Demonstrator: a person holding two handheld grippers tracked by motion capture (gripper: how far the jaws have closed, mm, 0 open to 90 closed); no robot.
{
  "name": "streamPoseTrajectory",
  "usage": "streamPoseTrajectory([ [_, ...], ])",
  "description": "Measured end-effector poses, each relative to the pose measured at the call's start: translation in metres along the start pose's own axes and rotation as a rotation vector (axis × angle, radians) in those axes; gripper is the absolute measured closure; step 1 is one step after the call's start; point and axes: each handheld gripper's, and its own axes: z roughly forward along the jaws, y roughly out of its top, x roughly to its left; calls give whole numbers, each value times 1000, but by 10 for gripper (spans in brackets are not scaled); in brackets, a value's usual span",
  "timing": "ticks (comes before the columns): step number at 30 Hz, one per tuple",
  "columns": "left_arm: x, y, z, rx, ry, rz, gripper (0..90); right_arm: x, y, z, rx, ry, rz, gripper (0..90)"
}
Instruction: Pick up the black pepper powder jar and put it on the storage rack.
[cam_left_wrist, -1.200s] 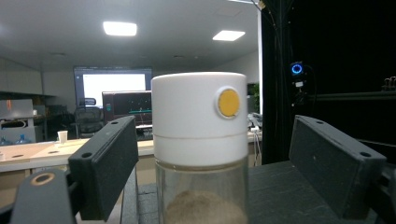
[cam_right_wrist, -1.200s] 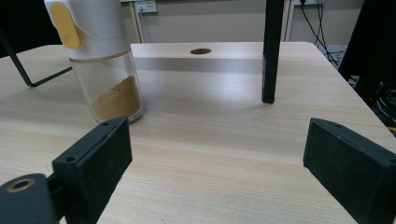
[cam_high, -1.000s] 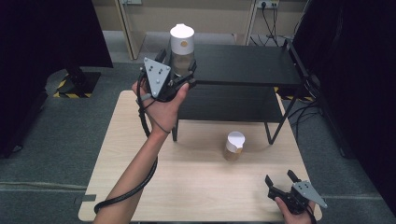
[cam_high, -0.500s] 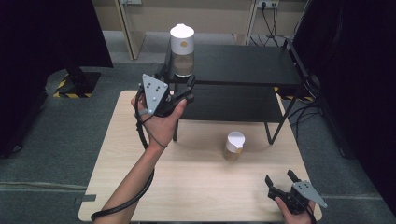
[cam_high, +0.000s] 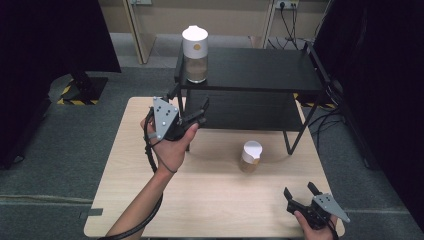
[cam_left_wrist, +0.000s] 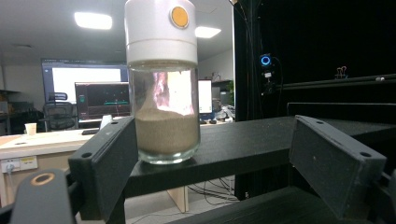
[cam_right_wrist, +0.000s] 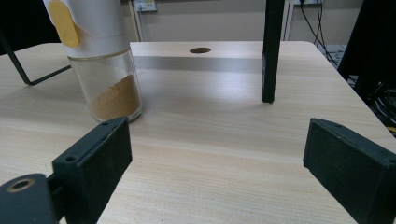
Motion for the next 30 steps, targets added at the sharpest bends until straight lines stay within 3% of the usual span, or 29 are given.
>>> streamPoseTrajectory([
  [9, -3, -17, -15, 11, -8, 15, 153, 0, 0, 0, -2, 1, 3, 82],
  [14, -3, -29, -23, 27, -8, -7, 153, 0, 0, 0, 0, 0, -3, 82],
  [30, -3, -65, -40, 108, -20, -12, 151, 0, 0, 0, 1, 1, 0, 83],
])
